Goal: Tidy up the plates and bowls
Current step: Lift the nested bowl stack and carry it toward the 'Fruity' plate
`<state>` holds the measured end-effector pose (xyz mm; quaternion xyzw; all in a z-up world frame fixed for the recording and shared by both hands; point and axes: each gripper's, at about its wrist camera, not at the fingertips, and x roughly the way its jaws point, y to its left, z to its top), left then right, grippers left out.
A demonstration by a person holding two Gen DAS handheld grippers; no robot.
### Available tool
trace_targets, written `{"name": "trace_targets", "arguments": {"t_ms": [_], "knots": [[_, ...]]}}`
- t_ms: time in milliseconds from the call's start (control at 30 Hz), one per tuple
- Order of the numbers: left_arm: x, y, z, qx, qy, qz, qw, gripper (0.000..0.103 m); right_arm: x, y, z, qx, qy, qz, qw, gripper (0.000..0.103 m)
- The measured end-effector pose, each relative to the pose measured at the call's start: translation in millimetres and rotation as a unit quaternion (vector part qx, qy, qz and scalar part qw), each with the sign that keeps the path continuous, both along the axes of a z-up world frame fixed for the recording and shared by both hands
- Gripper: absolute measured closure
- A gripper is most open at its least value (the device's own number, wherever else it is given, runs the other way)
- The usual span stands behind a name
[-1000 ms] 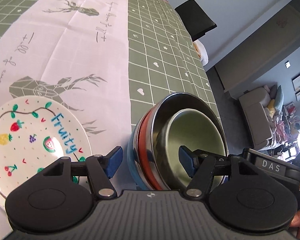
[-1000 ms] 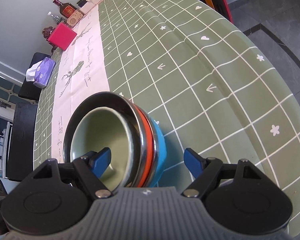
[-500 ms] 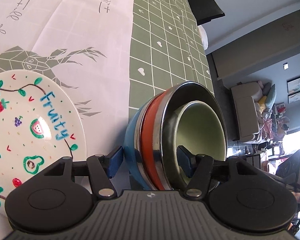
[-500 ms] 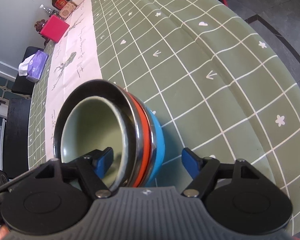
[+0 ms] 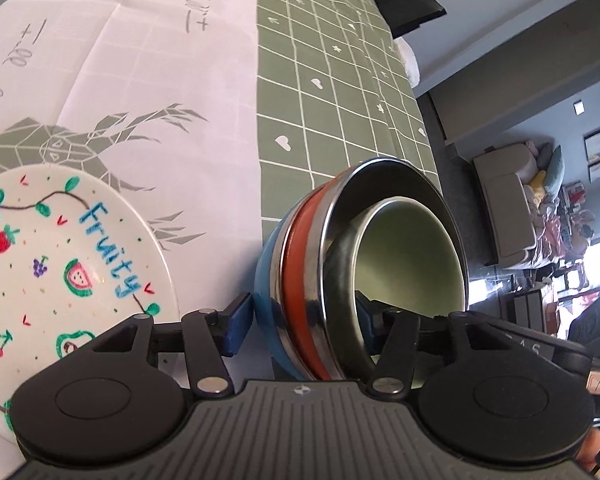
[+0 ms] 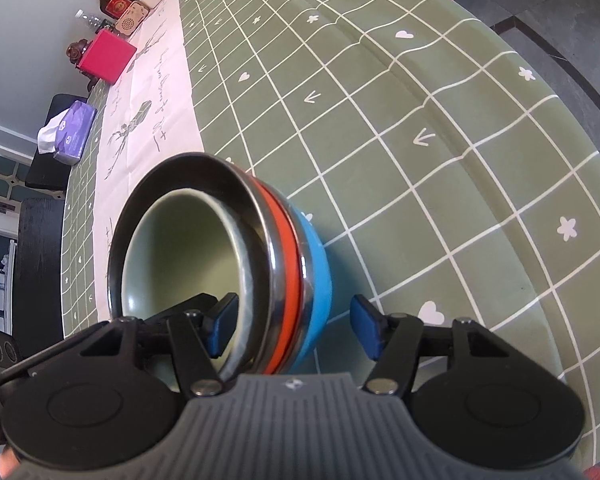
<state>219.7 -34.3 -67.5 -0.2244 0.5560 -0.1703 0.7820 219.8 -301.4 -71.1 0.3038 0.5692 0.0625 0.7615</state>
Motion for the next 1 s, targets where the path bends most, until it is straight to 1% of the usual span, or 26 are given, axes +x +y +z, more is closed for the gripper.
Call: {"name": "trace_targets", "arguments": {"t_ms": [33, 167, 233, 333, 500, 733, 833, 900, 1000], "knots": [[0.3, -0.7, -1.5, -0.001, 0.001, -0.002, 1.0, 0.042, 0.4, 0.0, -0.4, 0.002, 0.001, 0.0, 1.0, 0.042], [4.9, 3.9, -8.2, -0.027, 0.025, -0.003, 0.9993, 0.041, 0.2, -0.9, -0.4, -0.001, -0.002, -0.003, 1.0, 0.041], [6.9, 4.8, -9.7, -0.033, 0.034, -0.006, 0.9989, 0.041, -0.2, -1.3, -0.3, -0.001, -0.002, -0.004, 1.0, 0.041], [12.8, 4.9, -11.5, -0.037, 0.048, -0.025, 0.9979, 0.04, 0.3, -3.1, -0.9, 0.001, 0.001, -0.006, 1.0, 0.041], [22.8, 1.9, -11.4, -0.03, 0.057, -0.074, 0.9952, 0.04, 2.1, -3.5, -0.9, 0.002, 0.001, -0.001, 1.0, 0.041], [38.6, 0.9, -12.2, -0.027, 0.084, -0.133, 0.9871, 0.04, 8.6, -1.1, -0.4, -0.001, 0.003, 0.022, 1.0, 0.041], [40.9, 0.9, -11.5, -0.024, 0.093, -0.143, 0.985, 0.041, 9.1, -1.6, -1.8, 0.009, 0.006, 0.024, 1.0, 0.046], [40.8, 1.4, -9.3, -0.019, 0.09, -0.145, 0.9851, 0.042, 8.8, -1.9, -2.3, 0.019, 0.007, 0.025, 0.999, 0.051], [39.6, -0.8, -3.3, -0.002, 0.082, -0.148, 0.9856, 0.043, 8.0, -2.3, -2.8, 0.023, 0.01, 0.024, 0.999, 0.05]]}}
